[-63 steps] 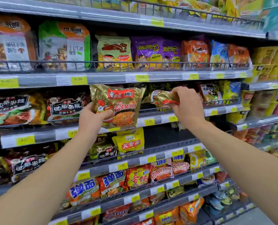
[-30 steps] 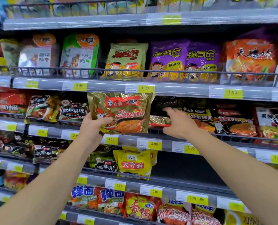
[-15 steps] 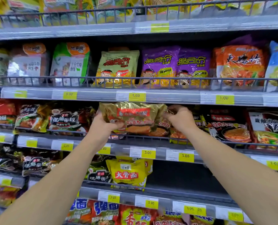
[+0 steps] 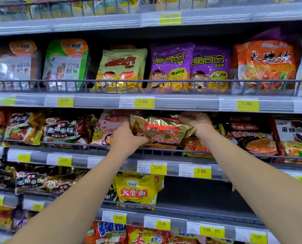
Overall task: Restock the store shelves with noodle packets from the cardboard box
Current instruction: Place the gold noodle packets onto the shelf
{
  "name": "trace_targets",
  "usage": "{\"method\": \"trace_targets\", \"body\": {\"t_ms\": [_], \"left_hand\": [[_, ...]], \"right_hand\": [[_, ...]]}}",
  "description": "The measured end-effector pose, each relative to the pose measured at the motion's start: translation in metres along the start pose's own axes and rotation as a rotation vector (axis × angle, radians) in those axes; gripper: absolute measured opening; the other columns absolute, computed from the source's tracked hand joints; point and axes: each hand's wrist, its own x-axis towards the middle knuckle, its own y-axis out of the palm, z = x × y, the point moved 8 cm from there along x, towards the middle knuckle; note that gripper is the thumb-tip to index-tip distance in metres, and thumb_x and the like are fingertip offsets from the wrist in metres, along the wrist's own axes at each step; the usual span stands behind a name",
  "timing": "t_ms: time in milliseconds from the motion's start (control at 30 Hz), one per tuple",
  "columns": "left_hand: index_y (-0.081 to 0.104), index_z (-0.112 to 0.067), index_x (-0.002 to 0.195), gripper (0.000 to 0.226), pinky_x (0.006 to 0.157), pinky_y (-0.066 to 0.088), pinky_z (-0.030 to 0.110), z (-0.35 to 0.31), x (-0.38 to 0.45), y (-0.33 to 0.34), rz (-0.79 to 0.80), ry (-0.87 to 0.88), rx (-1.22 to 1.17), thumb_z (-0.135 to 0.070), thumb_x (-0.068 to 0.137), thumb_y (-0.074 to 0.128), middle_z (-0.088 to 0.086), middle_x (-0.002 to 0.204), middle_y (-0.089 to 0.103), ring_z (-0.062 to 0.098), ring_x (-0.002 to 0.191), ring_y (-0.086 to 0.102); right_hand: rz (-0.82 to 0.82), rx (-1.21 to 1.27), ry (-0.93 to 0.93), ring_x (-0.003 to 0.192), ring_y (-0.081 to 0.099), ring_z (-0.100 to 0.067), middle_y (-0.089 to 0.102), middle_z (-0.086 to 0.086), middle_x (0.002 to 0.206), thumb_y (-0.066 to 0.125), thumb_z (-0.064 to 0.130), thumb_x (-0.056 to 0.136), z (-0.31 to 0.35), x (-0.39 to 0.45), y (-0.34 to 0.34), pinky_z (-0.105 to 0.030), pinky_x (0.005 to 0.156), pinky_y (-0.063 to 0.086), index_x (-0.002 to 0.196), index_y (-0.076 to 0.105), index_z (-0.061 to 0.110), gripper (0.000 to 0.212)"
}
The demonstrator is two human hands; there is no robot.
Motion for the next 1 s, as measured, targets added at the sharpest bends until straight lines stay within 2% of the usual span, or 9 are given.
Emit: {"method": "trace_targets", "body": {"t_ms": [100, 233, 400, 500, 633, 733, 800, 900, 1000], "left_hand": [[0.047, -0.020, 0.112, 0.056, 0.063, 0.045, 0.024, -0.008, 0.000, -0.005, -0.055, 0.086, -0.166, -0.028, 0.070, 0.083, -0.008, 0.093, 0.062, 0.009, 0.083, 0.059], [0.051, -0.024, 0.109, 0.058, 0.074, 0.051, 0.030, 0.000, 0.003, 0.017, 0.163, 0.054, -0.105, -0.033, 0.064, 0.088, -0.010, 0.097, 0.065, 0.011, 0.089, 0.062], [0.061, -0.022, 0.086, 0.032, 0.048, 0.036, 0.017, -0.001, 0.012, 0.013, 0.119, 0.039, -0.030, -0.027, 0.068, 0.086, -0.012, 0.070, 0.061, 0.016, 0.074, 0.062], [0.047, -0.001, 0.125, 0.079, 0.039, 0.030, 0.021, -0.004, 0.017, 0.008, 0.022, -0.050, 0.088, -0.039, 0.067, 0.086, 0.000, 0.072, 0.053, 0.020, 0.067, 0.052], [0.057, 0.002, 0.098, 0.063, 0.043, 0.039, 0.028, -0.012, 0.020, 0.013, -0.002, -0.091, 0.241, -0.046, 0.068, 0.084, 0.004, 0.067, 0.052, 0.019, 0.058, 0.050], [0.039, -0.006, 0.125, 0.078, 0.080, 0.047, 0.035, -0.021, 0.006, 0.003, -0.232, 0.036, 0.222, -0.033, 0.068, 0.084, 0.013, 0.120, 0.044, 0.029, 0.106, 0.048], [0.040, -0.013, 0.115, 0.057, 0.077, 0.041, 0.031, -0.031, -0.007, -0.004, -0.354, 0.194, 0.161, -0.022, 0.074, 0.077, 0.004, 0.110, 0.040, 0.023, 0.099, 0.043], [0.056, -0.018, 0.107, 0.023, 0.072, 0.051, 0.036, -0.036, -0.007, 0.028, -0.088, 0.364, 0.316, -0.026, 0.086, 0.061, -0.002, 0.096, 0.059, 0.020, 0.090, 0.056], [0.060, -0.018, 0.118, 0.031, 0.077, 0.055, 0.041, -0.022, 0.000, 0.059, 0.210, 0.296, 0.454, -0.033, 0.093, 0.051, 0.005, 0.105, 0.067, 0.028, 0.095, 0.061]], "right_hand": [[0.036, 0.080, 0.001, 0.094, 0.069, -0.023, 0.074, -0.002, 0.093, 0.077, 0.013, 0.082, -0.003, -0.001, 0.004, -0.035, 0.085, 0.055, 0.086, 0.073, 0.021, 0.010], [0.200, 0.162, 0.101, 0.101, 0.067, -0.022, 0.073, -0.006, 0.106, 0.070, 0.021, 0.088, -0.012, -0.003, 0.013, -0.037, 0.089, 0.053, 0.099, 0.074, 0.016, 0.013], [0.320, 0.077, 0.001, 0.124, 0.053, -0.019, 0.063, 0.005, 0.128, 0.062, 0.066, 0.076, -0.010, -0.012, 0.005, -0.045, 0.110, 0.037, 0.115, 0.069, 0.031, 0.053], [0.416, -0.235, -0.138, 0.124, 0.049, -0.013, 0.053, 0.012, 0.133, 0.060, 0.074, 0.068, -0.002, -0.029, 0.006, -0.039, 0.107, 0.038, 0.128, 0.052, 0.046, 0.066], [0.084, -0.580, -0.213, 0.114, 0.051, -0.018, 0.056, 0.002, 0.125, 0.070, 0.047, 0.081, 0.008, -0.023, 0.000, -0.029, 0.089, 0.043, 0.135, 0.047, 0.028, 0.061], [-0.061, -0.680, -0.118, 0.116, 0.053, -0.030, 0.059, -0.012, 0.122, 0.066, 0.047, 0.086, 0.007, -0.014, 0.001, -0.035, 0.089, 0.047, 0.127, 0.052, 0.011, 0.057], [-0.075, -0.797, -0.065, 0.107, 0.057, -0.031, 0.060, -0.013, 0.114, 0.061, 0.051, 0.089, 0.011, -0.010, 0.006, -0.034, 0.082, 0.049, 0.118, 0.055, 0.008, 0.052], [-0.110, -0.923, -0.029, 0.094, 0.062, -0.029, 0.059, -0.009, 0.095, 0.055, 0.057, 0.090, 0.017, -0.005, 0.011, -0.030, 0.070, 0.050, 0.095, 0.055, 0.009, 0.047], [-0.180, -0.945, -0.087, 0.087, 0.063, -0.028, 0.055, -0.008, 0.084, 0.057, 0.051, 0.091, 0.021, -0.009, 0.012, -0.028, 0.064, 0.048, 0.082, 0.052, 0.010, 0.042]]}}
